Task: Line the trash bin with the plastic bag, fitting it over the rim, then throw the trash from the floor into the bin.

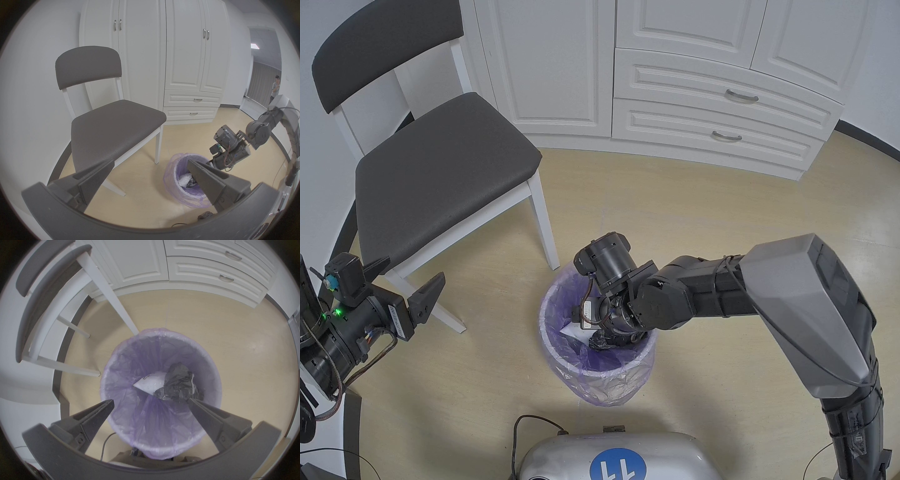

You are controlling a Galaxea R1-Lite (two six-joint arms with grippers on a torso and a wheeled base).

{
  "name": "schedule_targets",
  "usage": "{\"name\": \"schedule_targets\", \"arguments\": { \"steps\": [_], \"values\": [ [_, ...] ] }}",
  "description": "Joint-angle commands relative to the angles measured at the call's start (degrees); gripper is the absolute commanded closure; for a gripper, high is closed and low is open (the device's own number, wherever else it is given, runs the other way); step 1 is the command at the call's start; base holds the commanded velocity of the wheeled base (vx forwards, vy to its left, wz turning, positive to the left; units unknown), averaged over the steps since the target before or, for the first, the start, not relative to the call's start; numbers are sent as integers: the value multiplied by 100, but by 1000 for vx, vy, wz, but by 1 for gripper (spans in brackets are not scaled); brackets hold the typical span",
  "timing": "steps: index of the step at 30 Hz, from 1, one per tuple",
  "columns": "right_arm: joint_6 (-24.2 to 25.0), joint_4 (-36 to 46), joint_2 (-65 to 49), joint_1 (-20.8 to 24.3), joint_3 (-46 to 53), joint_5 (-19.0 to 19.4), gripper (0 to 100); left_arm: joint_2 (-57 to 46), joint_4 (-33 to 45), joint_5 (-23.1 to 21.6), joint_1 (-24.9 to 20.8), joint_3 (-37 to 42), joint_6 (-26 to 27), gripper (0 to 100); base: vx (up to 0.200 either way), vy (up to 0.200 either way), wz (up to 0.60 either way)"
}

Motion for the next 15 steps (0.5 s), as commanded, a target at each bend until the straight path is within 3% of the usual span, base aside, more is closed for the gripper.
{"name": "schedule_targets", "arguments": {
  "steps": [1, 15],
  "values": [
    [29, -227, 841, -251, -649, 6, 0, 40, -5, -8, 12, -8, 0, 0, 0, 0, 0],
    [-6, -1264, 1773, -383, -902, 120, 0, 13, -40, -8, 55, -17, -9, 0, 0, 0, 0]
  ]
}}
